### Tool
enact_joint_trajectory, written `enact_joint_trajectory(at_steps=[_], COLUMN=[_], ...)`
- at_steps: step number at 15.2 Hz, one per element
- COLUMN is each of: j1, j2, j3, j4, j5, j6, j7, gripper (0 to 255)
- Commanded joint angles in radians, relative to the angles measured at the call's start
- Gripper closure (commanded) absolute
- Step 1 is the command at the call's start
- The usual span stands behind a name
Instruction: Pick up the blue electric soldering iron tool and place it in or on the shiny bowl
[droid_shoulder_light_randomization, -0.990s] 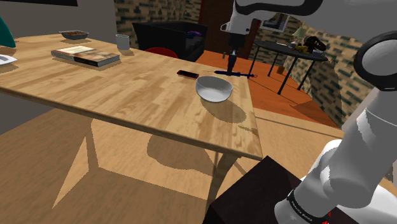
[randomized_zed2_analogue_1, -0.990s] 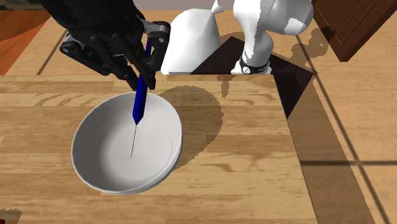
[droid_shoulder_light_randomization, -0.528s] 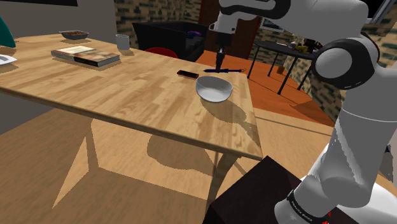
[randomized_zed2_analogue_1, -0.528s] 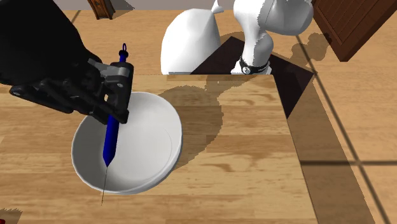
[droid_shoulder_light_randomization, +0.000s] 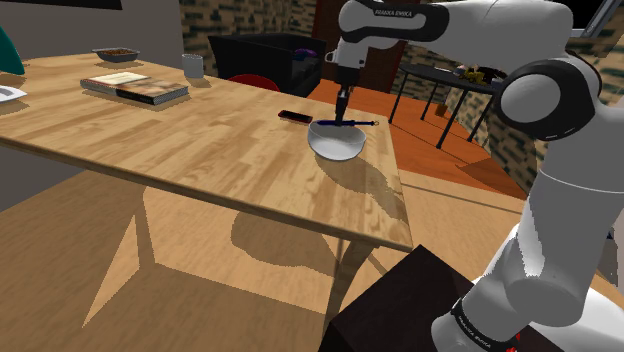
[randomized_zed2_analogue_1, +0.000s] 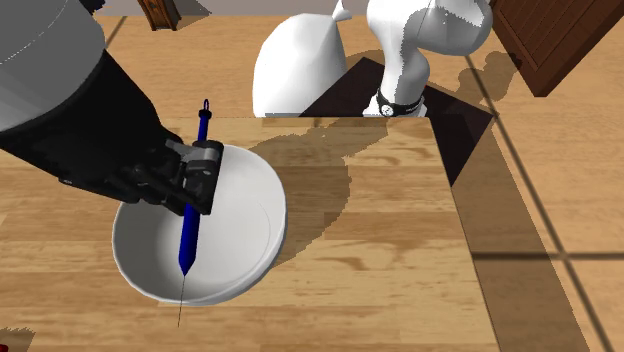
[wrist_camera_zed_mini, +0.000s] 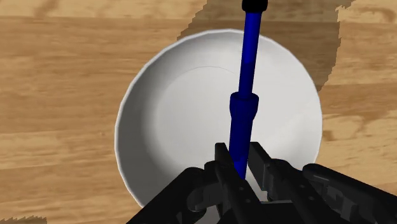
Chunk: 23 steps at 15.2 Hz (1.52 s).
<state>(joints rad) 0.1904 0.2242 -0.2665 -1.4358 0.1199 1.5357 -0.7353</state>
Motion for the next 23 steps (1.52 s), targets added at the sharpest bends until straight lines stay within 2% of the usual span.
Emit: enact_joint_trajectory(at_steps=[1,4,11,12,17,21,23], j1=[0.002,0.004,0.004,0.003,0.004,-0.014,-0.014], j2=[-0.005,-0.008,-0.008,-0.008,-0.008,0.04,0.04], j3=[0.001,0.001,0.001,0.001,0.001,-0.004,-0.004], j4=[-0.036,-0.071,-0.071,-0.071,-0.071,0.122,0.122], j5=[-0.001,-0.002,-0.002,-0.002,-0.002,0.01,0.01], j6=[0.032,0.063,0.063,0.063,0.063,-0.084,-0.084], j7=[-0.001,-0.003,-0.003,-0.004,-0.003,-0.005,-0.005], gripper=[255,255,255,0,0,0,0])
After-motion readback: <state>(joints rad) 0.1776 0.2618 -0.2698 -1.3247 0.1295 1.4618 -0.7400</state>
